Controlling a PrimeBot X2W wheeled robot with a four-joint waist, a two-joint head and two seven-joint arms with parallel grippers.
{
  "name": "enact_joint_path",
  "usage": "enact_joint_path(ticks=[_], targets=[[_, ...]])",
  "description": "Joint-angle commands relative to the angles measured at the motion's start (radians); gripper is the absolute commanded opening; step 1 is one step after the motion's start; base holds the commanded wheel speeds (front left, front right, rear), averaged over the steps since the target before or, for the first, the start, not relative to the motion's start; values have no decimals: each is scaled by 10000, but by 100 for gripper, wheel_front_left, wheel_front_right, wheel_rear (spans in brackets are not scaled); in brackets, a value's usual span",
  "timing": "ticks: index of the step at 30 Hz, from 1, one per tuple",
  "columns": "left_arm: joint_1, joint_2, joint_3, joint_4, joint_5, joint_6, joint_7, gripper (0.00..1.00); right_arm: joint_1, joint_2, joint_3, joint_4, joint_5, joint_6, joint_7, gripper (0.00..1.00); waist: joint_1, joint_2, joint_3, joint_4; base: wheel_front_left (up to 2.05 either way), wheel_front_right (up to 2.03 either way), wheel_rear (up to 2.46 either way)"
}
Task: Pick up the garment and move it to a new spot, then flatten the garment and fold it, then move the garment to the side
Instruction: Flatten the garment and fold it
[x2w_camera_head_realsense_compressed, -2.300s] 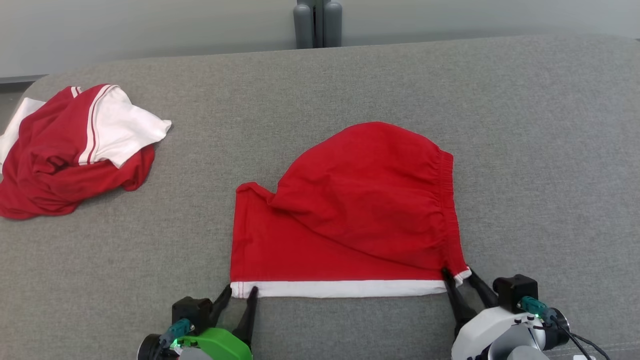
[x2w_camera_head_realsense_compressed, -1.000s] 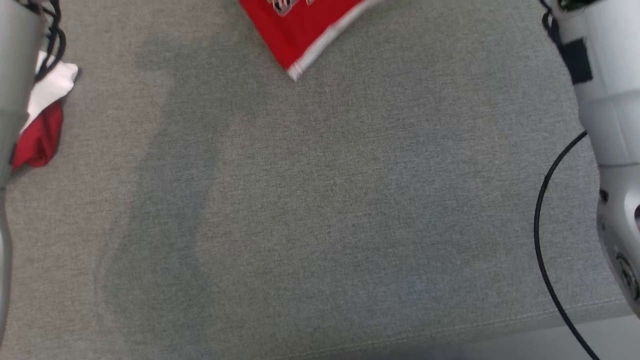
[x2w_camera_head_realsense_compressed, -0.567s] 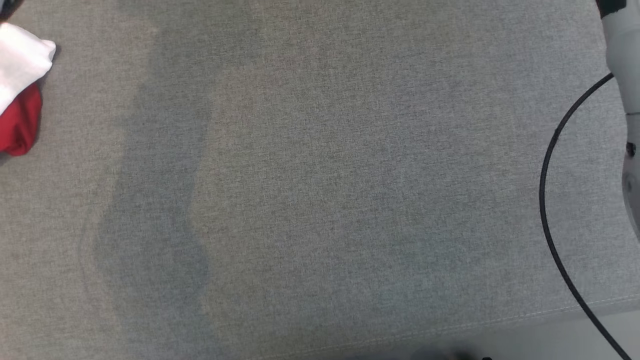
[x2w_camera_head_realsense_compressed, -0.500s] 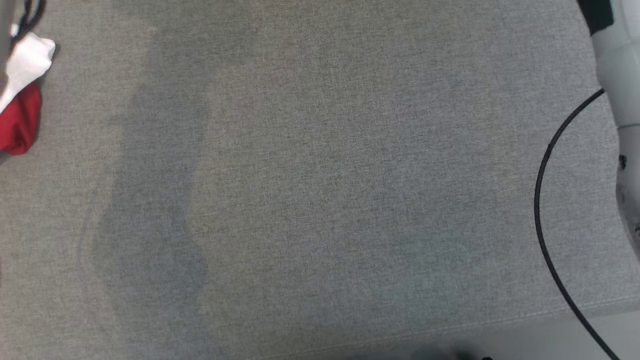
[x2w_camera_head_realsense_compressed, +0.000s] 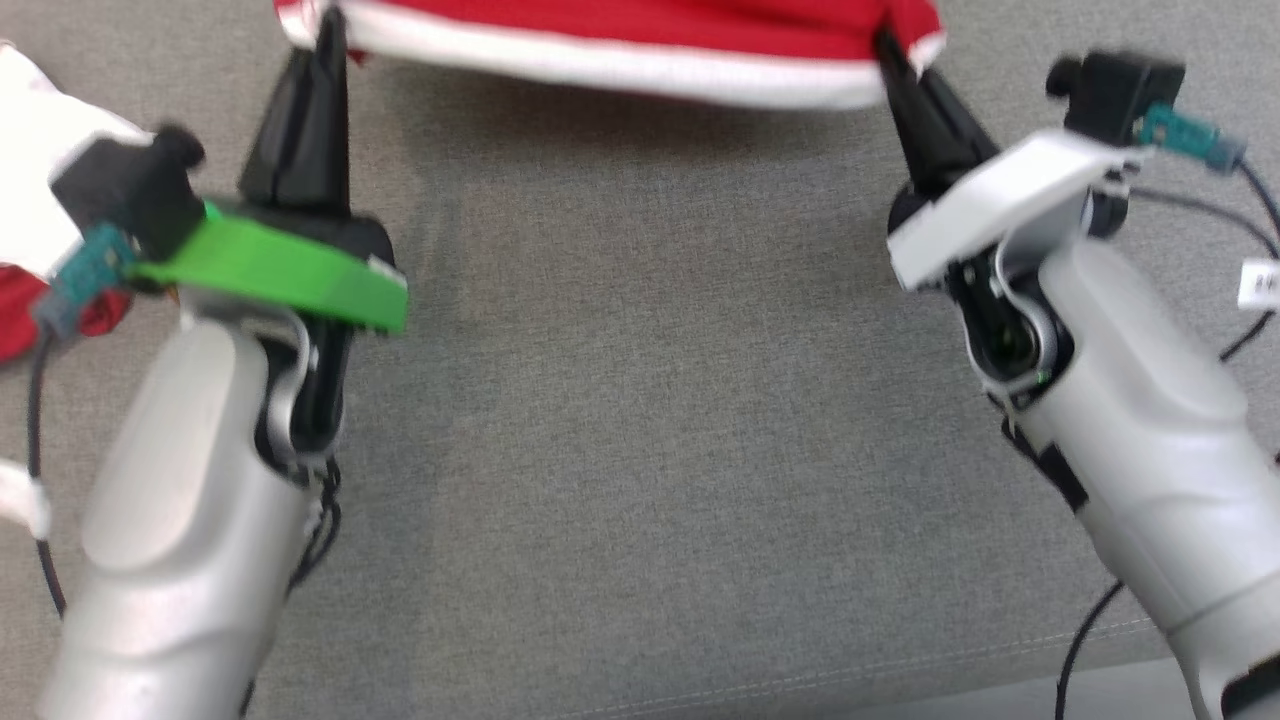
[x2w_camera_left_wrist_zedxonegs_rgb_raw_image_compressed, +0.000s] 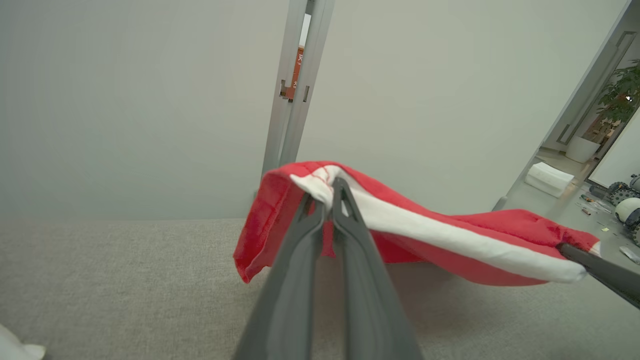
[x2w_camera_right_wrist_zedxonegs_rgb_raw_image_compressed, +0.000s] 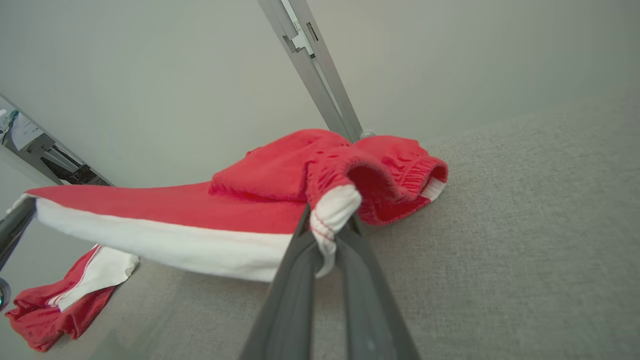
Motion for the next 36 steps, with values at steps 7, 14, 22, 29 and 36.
enact_joint_path(ticks=[7,14,22,29,36], targets=[[4016,-410,945,-1399,854,329,-29,0,3692,-404,-272,-1403,387,3,-168,0,0,0,-1344,81,0,0,0],[6551,-738,1277,-1987,1230,191,-32,0,6442,-255,-1088,-2575,124,-4,28,0,0,0,-2021,68,0,0,0],[7611,-898,1622,-2253,1594,28,-34,0,8886,245,-2543,-4222,-761,-9,1044,0,0,0,-2247,116,0,0,0],[7261,-671,1551,-2255,2020,-180,-32,0,9555,1159,-3361,-5511,-1571,-6,2083,0,0,0,-2346,-72,0,0,0],[5479,27,1232,-2037,2433,-478,506,0,9105,1739,-3686,-6156,-1775,-3,2815,0,0,0,-2090,-345,0,0,0]])
